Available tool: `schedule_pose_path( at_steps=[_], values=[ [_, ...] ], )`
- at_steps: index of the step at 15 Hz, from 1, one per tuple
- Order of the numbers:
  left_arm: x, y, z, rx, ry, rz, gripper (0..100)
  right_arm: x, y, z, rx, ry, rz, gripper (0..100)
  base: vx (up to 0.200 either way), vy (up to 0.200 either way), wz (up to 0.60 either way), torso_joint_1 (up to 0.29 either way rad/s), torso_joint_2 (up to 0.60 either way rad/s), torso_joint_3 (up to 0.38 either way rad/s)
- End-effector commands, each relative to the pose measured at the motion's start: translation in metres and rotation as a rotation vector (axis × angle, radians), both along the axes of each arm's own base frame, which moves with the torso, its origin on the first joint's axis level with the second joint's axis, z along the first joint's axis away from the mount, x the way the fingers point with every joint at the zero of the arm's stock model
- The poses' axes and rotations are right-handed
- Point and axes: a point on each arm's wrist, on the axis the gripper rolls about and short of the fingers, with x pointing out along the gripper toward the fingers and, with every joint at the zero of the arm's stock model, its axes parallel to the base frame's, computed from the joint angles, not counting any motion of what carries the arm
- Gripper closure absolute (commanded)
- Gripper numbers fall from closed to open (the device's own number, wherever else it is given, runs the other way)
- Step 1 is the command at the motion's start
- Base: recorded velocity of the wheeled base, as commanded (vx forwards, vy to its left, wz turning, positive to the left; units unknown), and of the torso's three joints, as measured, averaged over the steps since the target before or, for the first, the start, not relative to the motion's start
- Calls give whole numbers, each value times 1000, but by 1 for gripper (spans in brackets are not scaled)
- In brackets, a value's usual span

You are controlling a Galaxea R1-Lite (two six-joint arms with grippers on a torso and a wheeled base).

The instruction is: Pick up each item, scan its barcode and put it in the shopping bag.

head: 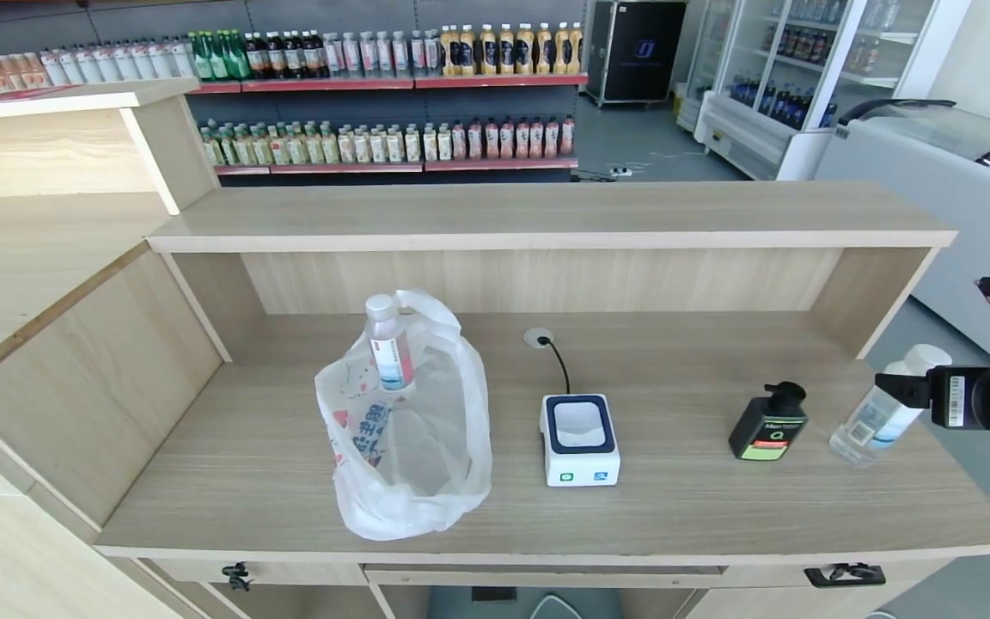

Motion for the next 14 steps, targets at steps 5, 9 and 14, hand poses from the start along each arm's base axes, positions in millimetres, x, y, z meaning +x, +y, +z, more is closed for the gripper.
schedule_pose_path(
  at_steps=[5, 9, 14],
  values=[
    [0, 0, 0, 1, 1, 1, 0, 7, -10, -45, -21, 171, 8, 0, 0, 0, 0, 0, 0, 0],
    [0, 0, 0, -1, -1, 1, 0, 22, -21, -69, -48, 182, 87, 0, 0, 0, 0, 0, 0, 0],
    [0, 0, 0, -1, -1, 1, 0, 41, -25, -86, -57, 159, 132, 0, 0, 0, 0, 0, 0, 0]
  ],
)
